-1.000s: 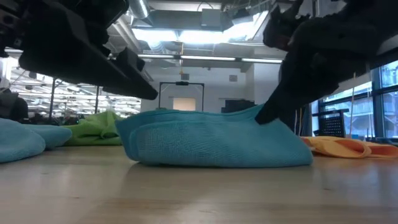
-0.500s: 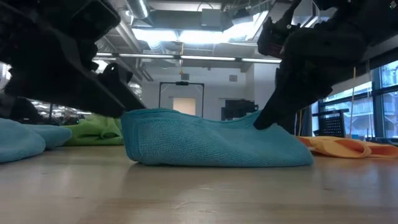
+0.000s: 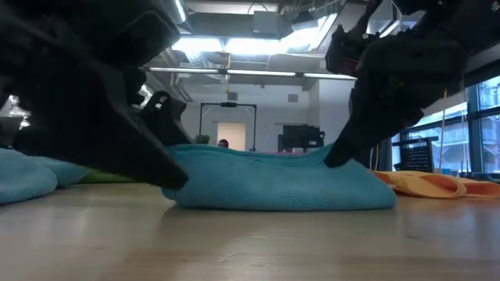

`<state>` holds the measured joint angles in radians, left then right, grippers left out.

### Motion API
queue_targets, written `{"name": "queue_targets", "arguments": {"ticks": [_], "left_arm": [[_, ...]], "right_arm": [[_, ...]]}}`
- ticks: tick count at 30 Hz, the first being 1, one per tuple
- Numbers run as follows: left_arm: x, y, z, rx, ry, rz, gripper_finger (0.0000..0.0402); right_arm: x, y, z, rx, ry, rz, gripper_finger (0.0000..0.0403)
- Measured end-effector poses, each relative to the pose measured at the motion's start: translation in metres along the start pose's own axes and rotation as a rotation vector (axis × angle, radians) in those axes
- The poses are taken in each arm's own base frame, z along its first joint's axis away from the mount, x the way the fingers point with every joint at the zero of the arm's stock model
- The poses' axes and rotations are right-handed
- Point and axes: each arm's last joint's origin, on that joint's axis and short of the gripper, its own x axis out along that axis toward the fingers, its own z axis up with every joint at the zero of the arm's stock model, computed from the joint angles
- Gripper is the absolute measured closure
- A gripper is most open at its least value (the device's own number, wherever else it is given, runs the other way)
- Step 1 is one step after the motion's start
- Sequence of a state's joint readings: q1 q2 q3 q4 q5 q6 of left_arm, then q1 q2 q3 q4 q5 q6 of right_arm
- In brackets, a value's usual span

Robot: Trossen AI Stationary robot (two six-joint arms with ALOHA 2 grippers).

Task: Roll microfiber towels into tight, uniform cylinder then place into a basket
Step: Roll the left blue microfiber cloth

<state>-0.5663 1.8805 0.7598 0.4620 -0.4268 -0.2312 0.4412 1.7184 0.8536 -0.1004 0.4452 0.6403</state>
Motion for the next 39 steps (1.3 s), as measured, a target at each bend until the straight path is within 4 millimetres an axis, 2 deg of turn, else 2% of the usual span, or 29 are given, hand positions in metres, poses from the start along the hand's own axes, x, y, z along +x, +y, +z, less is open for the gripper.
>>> {"name": "queue_targets", "arguments": {"ticks": [5,13,18,24,32,39], "left_arm": [[0.0,0.003,-0.004,-0.002,0.037,0.069,0.0177],[0.0,0.003,-0.003,-0.006,0.031,0.07,0.024],[0.0,0.003,-0.003,0.0,0.031,0.069,0.0296],[0.0,0.003,-0.003,0.019,0.031,0.07,0.0389],[0.001,0.006,-0.002,0.013,0.032,0.076,0.04],[0.002,0.007,-0.002,-0.011,0.034,0.077,0.0401]], "right_arm": [[0.0,0.0,-0.001,0.003,0.008,-0.001,0.04],[0.0,0.0,-0.001,0.005,0.018,0.013,0.04],[0.0,0.0,-0.002,-0.003,0.033,0.015,0.0394],[-0.001,0.001,-0.007,-0.04,0.129,0.091,0.0345],[-0.002,0.004,-0.009,-0.065,0.206,0.204,0.0274],[-0.019,0.007,0.001,-0.051,0.198,0.318,0.0248]]}}
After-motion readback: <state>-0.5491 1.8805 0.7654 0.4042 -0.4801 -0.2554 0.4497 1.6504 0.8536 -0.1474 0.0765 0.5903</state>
